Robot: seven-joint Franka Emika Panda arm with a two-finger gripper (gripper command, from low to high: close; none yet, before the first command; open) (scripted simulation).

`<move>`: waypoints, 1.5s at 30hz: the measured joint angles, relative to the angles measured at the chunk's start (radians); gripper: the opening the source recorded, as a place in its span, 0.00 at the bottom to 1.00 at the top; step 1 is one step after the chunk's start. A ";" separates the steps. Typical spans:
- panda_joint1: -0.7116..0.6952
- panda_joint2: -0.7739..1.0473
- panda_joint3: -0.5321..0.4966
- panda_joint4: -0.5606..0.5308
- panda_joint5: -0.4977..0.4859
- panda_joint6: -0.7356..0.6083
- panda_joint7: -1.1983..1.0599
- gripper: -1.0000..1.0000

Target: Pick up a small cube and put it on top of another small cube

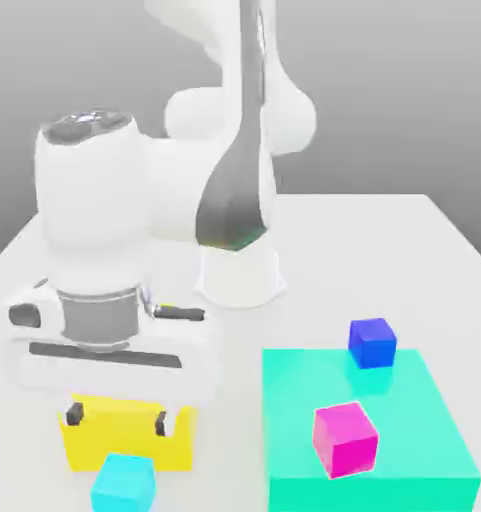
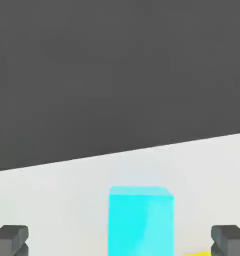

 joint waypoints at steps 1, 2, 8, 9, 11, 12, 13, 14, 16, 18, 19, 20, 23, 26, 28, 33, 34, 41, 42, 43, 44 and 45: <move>-0.004 0.036 0.003 0.004 0.010 0.023 -0.009 0.50; -0.011 0.073 0.010 0.009 0.019 0.049 -0.016 0.50; -0.037 0.173 0.040 0.027 0.041 0.128 -0.033 0.00; -0.037 0.173 0.040 0.027 0.041 0.127 -0.033 0.00; -0.041 0.188 0.045 0.030 0.044 0.139 -0.035 0.00; -0.039 0.177 0.042 0.028 0.041 0.130 -0.033 0.00; -0.038 0.153 0.039 0.023 0.032 0.112 -0.027 0.00; -0.033 0.123 0.032 0.017 0.023 0.088 -0.020 0.00; -0.023 0.055 0.018 0.004 0.003 0.033 -0.005 0.00; 0.000 -0.017 0.035 -0.023 -0.019 -0.011 -0.020 0.00; 0.015 -0.053 0.053 -0.041 -0.028 -0.029 -0.038 0.00; 0.031 -0.089 0.073 -0.059 -0.036 -0.047 -0.058 0.00; 0.097 -0.198 0.138 -0.115 -0.046 -0.099 -0.133 0.00; 0.199 -0.306 0.183 -0.172 -0.042 -0.151 -0.220 0.00; 0.235 -0.379 0.200 -0.210 -0.037 -0.185 -0.279 0.00; 0.350 -0.562 0.265 -0.304 -0.016 -0.272 -0.435 0.00; 0.378 -0.598 0.277 -0.323 -0.013 -0.290 -0.466 0.00; 0.445 -0.543 0.315 -0.418 -0.015 -0.138 -0.532 0.00; 0.444 -0.525 0.317 -0.424 -0.018 -0.114 -0.531 1.00; 0.444 -0.525 0.317 -0.424 -0.018 -0.114 -0.531 1.00; 0.444 -0.525 0.317 -0.424 -0.018 -0.114 -0.531 1.00; 0.444 -0.525 0.317 -0.424 -0.018 -0.114 -0.531 1.00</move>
